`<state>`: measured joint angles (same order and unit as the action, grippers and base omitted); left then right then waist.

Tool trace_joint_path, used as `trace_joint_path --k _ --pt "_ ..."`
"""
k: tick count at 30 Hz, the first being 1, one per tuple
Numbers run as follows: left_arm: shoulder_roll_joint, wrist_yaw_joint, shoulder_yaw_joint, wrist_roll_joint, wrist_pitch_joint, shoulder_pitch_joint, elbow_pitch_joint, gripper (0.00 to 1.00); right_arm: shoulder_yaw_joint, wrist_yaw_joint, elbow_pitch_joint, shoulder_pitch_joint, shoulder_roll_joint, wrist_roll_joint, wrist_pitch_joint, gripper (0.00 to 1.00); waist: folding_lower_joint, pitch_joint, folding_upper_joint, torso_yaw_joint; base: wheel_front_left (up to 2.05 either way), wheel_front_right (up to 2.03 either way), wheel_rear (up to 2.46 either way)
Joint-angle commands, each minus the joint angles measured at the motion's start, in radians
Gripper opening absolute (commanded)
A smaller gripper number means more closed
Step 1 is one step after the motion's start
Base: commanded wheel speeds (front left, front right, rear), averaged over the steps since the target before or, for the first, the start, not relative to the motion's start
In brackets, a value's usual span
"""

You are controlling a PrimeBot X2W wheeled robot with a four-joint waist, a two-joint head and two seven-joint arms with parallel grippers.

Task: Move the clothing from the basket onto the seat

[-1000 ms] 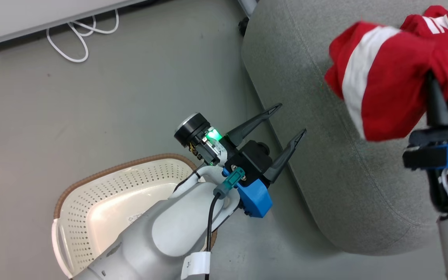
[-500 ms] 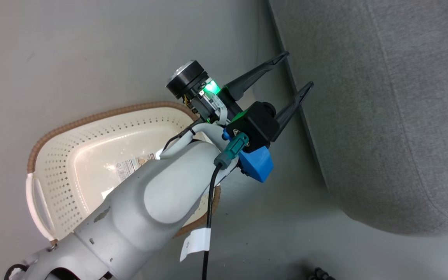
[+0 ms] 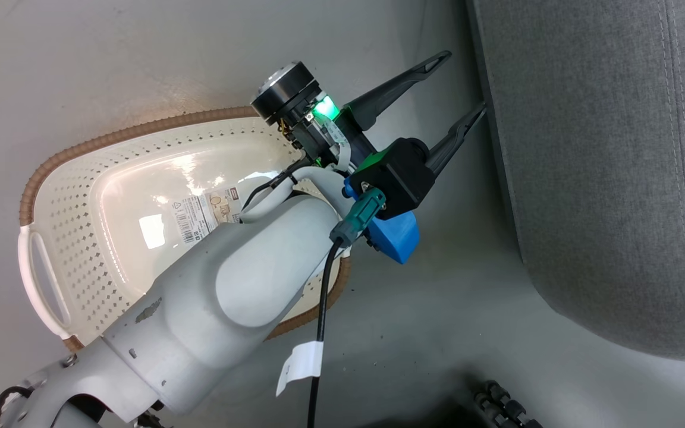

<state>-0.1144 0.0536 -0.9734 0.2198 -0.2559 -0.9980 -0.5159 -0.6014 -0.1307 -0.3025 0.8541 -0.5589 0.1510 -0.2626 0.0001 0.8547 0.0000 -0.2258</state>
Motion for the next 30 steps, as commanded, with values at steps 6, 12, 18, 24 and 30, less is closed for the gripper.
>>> trace_joint_path --k 6,12,18,24,30 --pt "-0.009 -0.003 -0.005 0.002 -0.001 -0.014 0.008 1.00 -0.011 0.000 -0.080 -0.054 0.041 -0.018 -0.003 0.00 -0.0001 0.001 0.0000 0.004 0.00 0.00 0.00" --pt "-0.014 -0.007 -0.007 0.007 -0.002 -0.018 0.013 1.00 0.024 0.000 -0.201 -0.024 0.052 -0.027 -0.003 0.00 -0.0001 0.005 0.0000 0.016 0.00 0.00 0.00" --pt "-0.016 -0.014 -0.011 0.011 -0.005 -0.011 0.020 1.00 0.042 0.000 -0.293 -0.006 0.043 -0.023 -0.003 0.00 -0.0001 0.006 0.0000 0.028 0.00 0.00 0.00" --pt "-0.012 -0.023 -0.011 0.019 -0.008 0.009 0.017 1.00 0.019 0.000 -0.263 -0.056 0.050 -0.027 -0.003 1.00 -0.0001 -0.037 0.0000 0.034 0.00 0.00 0.00" --pt "0.009 -0.037 0.012 0.040 -0.010 0.053 0.039 1.00 -0.033 0.000 -0.159 -0.168 0.068 -0.048 -0.003 1.00 -0.0001 -0.142 0.0000 0.060 0.00 0.00 0.00"
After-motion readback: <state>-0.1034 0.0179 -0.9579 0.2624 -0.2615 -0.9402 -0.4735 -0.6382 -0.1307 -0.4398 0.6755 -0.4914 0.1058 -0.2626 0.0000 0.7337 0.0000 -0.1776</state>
